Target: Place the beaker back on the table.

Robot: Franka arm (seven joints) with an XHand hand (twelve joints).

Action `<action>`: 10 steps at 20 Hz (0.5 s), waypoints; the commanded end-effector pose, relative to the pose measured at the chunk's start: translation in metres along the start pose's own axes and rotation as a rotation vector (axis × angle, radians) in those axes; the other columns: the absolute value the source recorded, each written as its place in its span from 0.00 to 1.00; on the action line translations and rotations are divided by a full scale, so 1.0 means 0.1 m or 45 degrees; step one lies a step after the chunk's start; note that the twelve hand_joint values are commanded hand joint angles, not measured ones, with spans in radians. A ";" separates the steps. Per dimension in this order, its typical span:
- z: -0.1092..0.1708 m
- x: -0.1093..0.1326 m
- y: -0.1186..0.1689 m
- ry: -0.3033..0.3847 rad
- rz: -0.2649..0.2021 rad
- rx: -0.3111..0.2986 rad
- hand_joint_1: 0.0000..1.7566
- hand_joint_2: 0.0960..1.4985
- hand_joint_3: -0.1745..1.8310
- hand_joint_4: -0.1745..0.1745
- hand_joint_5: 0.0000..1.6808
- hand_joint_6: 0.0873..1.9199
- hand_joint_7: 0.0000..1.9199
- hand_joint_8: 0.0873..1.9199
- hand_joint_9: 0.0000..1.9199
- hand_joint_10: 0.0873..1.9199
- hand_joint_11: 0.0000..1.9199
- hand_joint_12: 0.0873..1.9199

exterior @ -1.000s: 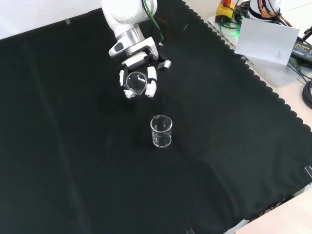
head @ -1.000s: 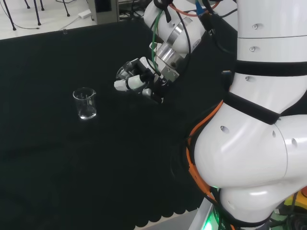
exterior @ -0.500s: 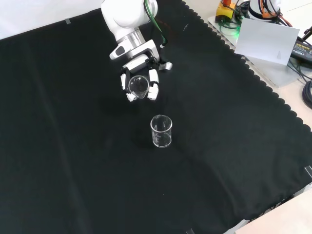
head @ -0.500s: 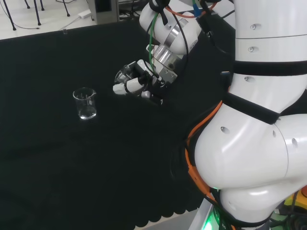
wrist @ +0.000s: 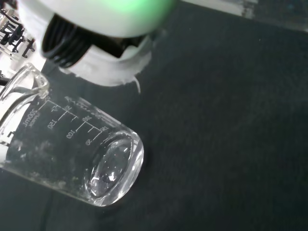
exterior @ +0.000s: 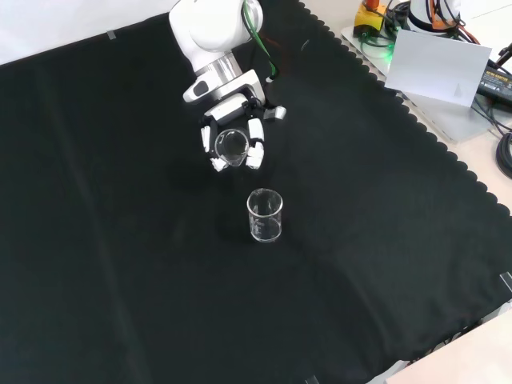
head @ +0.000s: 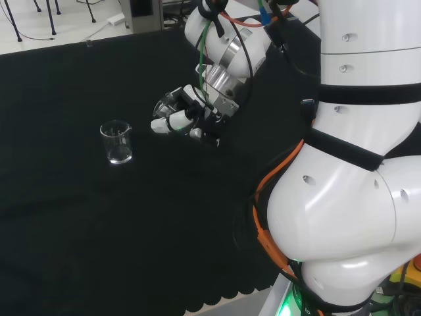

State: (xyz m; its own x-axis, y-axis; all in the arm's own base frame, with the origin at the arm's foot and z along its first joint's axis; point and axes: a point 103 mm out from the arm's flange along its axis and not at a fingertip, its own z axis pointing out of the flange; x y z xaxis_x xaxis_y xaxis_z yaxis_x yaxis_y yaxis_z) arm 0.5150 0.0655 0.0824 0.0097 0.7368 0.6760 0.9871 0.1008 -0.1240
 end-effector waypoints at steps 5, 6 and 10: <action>-0.07 -0.09 0.03 0.016 0.004 0.023 0.64 0.41 0.46 0.62 0.68 0.46 0.88 0.00 0.73 0.20 0.57 0.46; -0.06 -0.09 0.03 0.017 0.003 0.026 0.65 0.41 0.46 0.59 0.69 0.46 0.88 0.00 0.71 0.24 0.57 0.47; 0.01 -0.03 0.02 0.001 -0.006 0.028 0.65 0.38 0.49 0.53 0.69 0.46 0.87 0.00 0.67 0.32 0.55 0.48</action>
State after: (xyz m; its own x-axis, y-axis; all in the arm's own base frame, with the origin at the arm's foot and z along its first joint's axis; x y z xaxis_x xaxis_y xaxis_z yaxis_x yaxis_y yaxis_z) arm 0.5188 0.0564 0.0807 0.0116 0.7277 0.6858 0.9832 0.1166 -0.1403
